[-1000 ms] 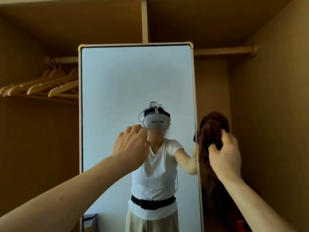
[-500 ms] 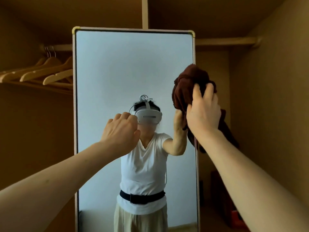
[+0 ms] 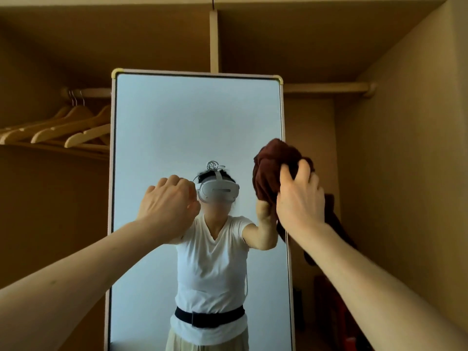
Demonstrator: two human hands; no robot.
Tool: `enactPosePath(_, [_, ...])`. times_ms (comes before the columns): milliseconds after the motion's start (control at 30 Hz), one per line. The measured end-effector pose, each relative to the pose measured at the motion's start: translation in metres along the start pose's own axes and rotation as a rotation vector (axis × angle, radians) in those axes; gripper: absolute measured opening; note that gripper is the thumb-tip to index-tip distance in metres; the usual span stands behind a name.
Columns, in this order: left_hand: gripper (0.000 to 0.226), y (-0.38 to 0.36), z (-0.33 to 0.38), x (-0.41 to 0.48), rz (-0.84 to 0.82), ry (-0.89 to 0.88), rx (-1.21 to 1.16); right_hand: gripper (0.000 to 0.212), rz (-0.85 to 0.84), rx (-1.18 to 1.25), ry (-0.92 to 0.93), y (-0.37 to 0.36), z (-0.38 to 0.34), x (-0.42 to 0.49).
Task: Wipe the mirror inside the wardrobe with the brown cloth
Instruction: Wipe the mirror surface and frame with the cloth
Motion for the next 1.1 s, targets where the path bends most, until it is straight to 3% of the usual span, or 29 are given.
enactPosePath(100, [0.011,0.016,-0.018,0.013,0.022,0.064,-0.005,0.064,0.015,-0.028,-0.024,0.019,-0.014,0.052])
enactPosePath(233, [0.033,0.024,-0.040,0.024,0.025,0.150,0.043,0.067,0.035,-0.027,-0.049,0.030,-0.020,0.091])
enactPosePath(500, [0.039,0.024,-0.052,0.018,-0.006,0.249,0.017,0.067,0.008,-0.061,0.050,0.007,-0.010,0.025])
enactPosePath(667, [0.050,0.039,-0.064,0.029,0.027,0.316,-0.013,0.073,-0.035,-0.083,0.015,0.018,-0.014,0.056])
enactPosePath(900, [0.046,0.057,-0.078,0.056,0.078,0.331,-0.075,0.072,-0.059,-0.028,-0.013,0.054,-0.028,0.136])
enactPosePath(1033, [0.044,0.068,-0.098,0.074,0.115,0.367,-0.188,0.070,0.088,-0.068,0.119,0.092,-0.052,0.180])
enactPosePath(1100, [0.043,0.067,-0.110,0.076,0.128,0.390,-0.222,0.069,0.017,-0.035,0.164,0.088,-0.070,0.195])
Point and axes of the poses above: each hand's wrist, its own x-axis towards the middle knuckle, its own y-axis out of the back of the hand, z = x × y, the point moved 9 cm from there along x, towards the middle knuckle, and after that the axes turned 6 degrees about x, right-handed, at the moved point
